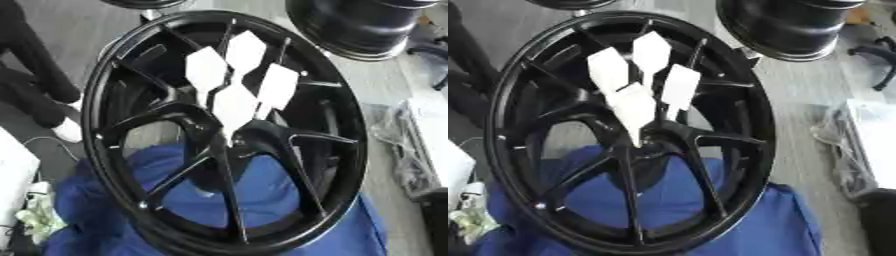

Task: Pull the pin out of the wheel hub.

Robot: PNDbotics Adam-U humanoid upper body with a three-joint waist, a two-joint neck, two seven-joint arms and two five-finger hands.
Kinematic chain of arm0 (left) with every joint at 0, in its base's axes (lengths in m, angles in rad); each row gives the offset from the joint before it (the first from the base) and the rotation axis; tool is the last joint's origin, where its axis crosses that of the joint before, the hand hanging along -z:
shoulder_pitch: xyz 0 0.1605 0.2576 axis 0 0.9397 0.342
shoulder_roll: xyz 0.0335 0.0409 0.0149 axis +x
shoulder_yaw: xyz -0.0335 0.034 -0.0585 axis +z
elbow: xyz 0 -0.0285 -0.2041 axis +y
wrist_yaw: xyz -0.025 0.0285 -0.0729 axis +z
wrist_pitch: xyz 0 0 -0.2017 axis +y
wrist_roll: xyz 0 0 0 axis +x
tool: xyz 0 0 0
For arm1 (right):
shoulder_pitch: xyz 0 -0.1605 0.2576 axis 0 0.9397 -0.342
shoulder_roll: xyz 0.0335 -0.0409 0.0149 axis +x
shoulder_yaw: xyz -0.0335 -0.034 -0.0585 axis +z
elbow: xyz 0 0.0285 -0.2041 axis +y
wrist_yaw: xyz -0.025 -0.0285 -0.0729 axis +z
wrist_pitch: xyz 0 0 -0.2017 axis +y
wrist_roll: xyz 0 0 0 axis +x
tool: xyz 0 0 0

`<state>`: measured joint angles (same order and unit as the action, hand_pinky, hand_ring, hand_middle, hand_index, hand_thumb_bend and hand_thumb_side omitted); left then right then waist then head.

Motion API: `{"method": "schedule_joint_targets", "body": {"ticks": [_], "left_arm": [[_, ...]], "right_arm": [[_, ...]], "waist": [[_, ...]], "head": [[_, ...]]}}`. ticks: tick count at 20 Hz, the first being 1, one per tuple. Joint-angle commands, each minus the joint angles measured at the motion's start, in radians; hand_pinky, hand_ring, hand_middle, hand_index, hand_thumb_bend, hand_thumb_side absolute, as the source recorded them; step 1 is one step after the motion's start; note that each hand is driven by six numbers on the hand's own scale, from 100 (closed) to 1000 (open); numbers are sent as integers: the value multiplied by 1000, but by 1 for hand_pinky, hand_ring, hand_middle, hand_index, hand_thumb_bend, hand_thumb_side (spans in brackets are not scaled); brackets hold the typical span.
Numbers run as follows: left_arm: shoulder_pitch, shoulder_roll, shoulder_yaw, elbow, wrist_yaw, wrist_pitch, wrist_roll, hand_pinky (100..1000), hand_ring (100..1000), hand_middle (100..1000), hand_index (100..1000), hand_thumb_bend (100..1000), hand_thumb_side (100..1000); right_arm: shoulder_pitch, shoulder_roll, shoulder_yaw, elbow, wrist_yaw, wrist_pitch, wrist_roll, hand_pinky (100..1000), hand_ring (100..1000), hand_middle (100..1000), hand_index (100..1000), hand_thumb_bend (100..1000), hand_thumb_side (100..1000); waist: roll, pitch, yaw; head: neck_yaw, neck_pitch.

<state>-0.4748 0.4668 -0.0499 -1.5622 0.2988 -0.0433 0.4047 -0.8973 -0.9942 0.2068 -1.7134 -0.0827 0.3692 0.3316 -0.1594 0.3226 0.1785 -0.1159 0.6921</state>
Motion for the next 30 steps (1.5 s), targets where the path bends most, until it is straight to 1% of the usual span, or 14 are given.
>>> {"method": "schedule_joint_targets", "body": {"ticks": [1, 4, 5, 6, 7, 14, 17, 19, 25, 30], "left_arm": [[-8, 31, -4, -14, -9, 1, -9, 635, 696, 666, 707, 163, 875], [-9, 31, -6, -13, -10, 3, -11, 635, 697, 667, 707, 163, 876], [-8, 31, -7, -13, -10, 4, -12, 634, 697, 666, 706, 163, 876], [-8, 31, -8, -13, -10, 4, -13, 634, 696, 665, 705, 163, 876], [-8, 31, -9, -13, -10, 5, -14, 634, 696, 665, 705, 163, 877], [-5, 33, -13, -10, -11, 8, -20, 634, 697, 665, 702, 161, 877], [-4, 33, -13, -10, -11, 8, -21, 634, 697, 665, 702, 161, 877], [-5, 32, -14, -9, -11, 8, -22, 634, 698, 665, 701, 161, 877], [-5, 31, -12, -10, -8, 8, -20, 633, 698, 665, 701, 162, 876], [-7, 30, -16, -10, -6, 9, -24, 633, 699, 666, 700, 161, 877]], "right_arm": [[-23, -55, 19, -71, 6, 45, 70, 800, 761, 771, 833, 263, 623], [-36, -55, 44, -101, 10, 85, 116, 800, 764, 771, 835, 295, 620], [-40, -54, 50, -108, 14, 93, 131, 800, 764, 768, 834, 321, 607], [-45, -53, 58, -113, 19, 100, 148, 799, 764, 768, 834, 273, 641], [-51, -53, 66, -117, 28, 106, 173, 800, 766, 768, 833, 265, 656], [-107, -28, 116, -116, 97, 107, 379, 802, 772, 763, 835, 225, 707], [-123, -15, 129, -112, 96, 111, 435, 804, 778, 768, 840, 228, 713], [-128, -11, 138, -116, 93, 118, 446, 804, 781, 771, 842, 234, 711], [-133, 1, 168, -128, 71, 149, 444, 804, 787, 775, 847, 246, 706], [-146, 24, 193, -126, 76, 179, 416, 805, 788, 777, 848, 254, 691]], "waist": [[6, -25, 0], [5, -25, 2], [4, -25, 2], [4, -25, 2], [4, -25, 2], [1, -29, 1], [1, -30, 1], [1, -30, 1], [3, -28, 3], [5, -29, 5]], "head": [[-3, 1], [-3, 0], [-3, 0], [-3, 1], [-2, 2], [5, 7], [5, 8], [5, 7], [0, 3], [-2, 1]]}}
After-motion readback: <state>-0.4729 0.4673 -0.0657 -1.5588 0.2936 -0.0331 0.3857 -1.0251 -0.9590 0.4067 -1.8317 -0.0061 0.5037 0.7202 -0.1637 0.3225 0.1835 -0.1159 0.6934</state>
